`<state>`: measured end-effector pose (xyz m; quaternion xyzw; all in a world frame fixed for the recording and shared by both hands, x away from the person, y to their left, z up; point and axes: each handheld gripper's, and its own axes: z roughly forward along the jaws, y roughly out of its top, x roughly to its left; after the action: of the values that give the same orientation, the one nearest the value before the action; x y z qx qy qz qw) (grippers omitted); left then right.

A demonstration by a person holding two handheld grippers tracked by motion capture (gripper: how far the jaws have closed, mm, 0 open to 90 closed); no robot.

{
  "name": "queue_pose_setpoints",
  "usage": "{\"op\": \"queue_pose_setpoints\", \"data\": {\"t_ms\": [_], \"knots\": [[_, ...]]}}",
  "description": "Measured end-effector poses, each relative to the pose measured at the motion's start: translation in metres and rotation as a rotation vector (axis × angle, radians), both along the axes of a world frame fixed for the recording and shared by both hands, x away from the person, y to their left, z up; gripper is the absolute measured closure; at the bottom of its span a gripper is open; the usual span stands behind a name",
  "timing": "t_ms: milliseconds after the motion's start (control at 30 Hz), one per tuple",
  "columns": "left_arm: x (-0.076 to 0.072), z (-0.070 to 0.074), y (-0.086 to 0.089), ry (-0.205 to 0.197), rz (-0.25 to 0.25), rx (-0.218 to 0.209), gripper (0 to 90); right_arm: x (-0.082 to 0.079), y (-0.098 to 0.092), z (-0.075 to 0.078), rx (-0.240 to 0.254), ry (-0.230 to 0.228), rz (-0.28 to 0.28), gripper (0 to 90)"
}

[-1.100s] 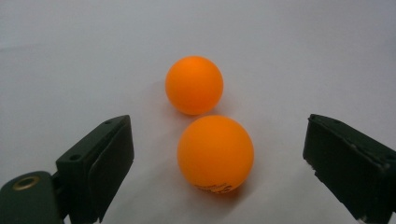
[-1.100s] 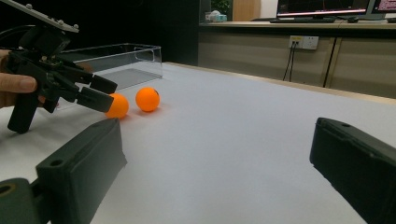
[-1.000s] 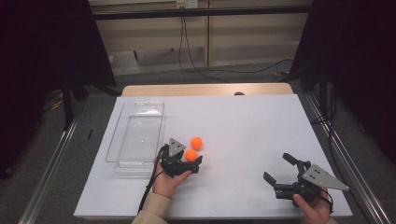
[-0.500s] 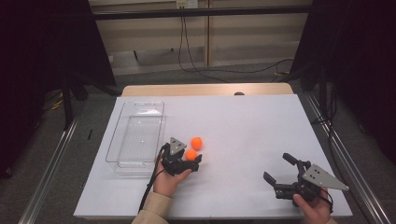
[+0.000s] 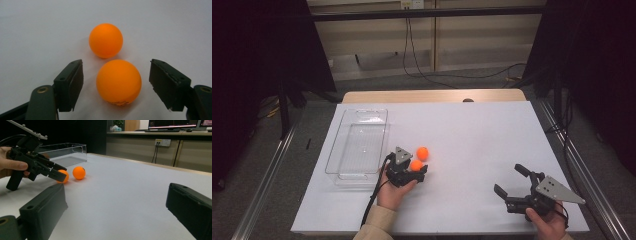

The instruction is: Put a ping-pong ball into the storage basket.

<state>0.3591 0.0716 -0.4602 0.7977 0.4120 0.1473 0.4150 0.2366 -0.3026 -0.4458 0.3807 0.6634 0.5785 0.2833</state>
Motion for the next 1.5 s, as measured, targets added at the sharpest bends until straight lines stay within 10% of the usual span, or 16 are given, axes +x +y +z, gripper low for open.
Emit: {"op": "queue_pose_setpoints", "data": {"t_ms": [1500], "knots": [[0.0029,-0.0023,-0.0023,0.067,0.009,0.029,46.6,-0.0004,0.0002,0.0004,-0.004,-0.005,0.005,2.4]]}}
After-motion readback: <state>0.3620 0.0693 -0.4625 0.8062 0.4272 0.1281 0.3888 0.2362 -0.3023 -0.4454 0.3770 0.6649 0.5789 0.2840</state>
